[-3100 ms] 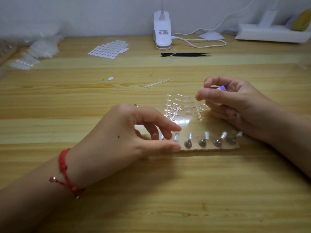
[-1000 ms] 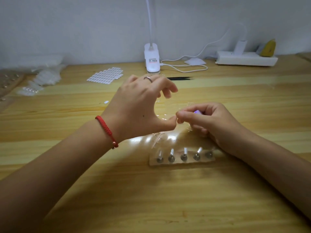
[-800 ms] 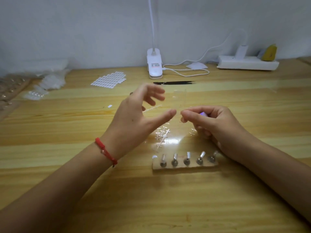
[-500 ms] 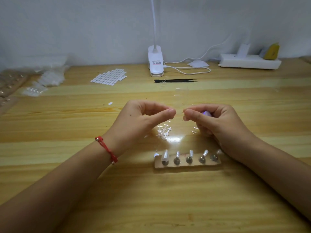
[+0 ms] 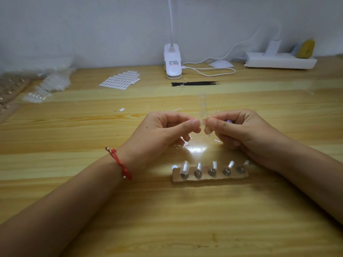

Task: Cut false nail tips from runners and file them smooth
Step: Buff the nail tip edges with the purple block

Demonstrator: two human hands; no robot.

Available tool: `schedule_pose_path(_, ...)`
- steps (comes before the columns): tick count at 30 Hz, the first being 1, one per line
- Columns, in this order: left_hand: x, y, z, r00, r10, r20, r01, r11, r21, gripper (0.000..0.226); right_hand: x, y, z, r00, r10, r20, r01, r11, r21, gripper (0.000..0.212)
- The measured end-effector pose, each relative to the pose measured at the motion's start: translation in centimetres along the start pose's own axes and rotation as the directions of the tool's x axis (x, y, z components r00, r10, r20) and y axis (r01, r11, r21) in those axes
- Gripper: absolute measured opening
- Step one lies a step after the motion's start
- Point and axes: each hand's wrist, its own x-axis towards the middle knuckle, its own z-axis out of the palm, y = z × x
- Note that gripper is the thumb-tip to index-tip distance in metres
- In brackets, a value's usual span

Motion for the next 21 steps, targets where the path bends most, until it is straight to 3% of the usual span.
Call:
schedule_pose_path(3,-0.1,0.1,0.2,1.000,-0.003,0.011,0.003,0.999,-0.042,0.017,-0.1,-0.1,-0.1,1.000,0.017,0.000,-0.017,1.000,0.018,0.018)
schedule_pose_path(9,-0.2,0.0,0.5,0.978,0.117,-0.173,-0.119,0.993,-0.002,0.014,0.0,0.2,0.5,0.981,-0.007,-0.194,0.017,0.999,0.050,0.025)
schedule_pose_path(16,-0.7,0.1,0.7,0.896,0.360,-0.260,-0.324,0.931,0.170,0.007,-0.2,0.4,0.7,0.960,-0.088,-0.265,0.040,0.983,-0.181,0.005)
schedule_pose_path(19,-0.7,0.1,0.6,0.891,0.349,-0.289,-0.326,0.937,0.128,0.007,-0.2,0.4,1.0,0.973,-0.102,-0.208,0.023,0.936,-0.352,0.013)
schedule_pose_path(21,-0.6,0.0,0.5,0.902,0.314,-0.298,-0.300,0.950,0.091,0.010,0.0,0.2,0.7,0.976,-0.038,-0.214,-0.005,0.981,-0.196,0.018)
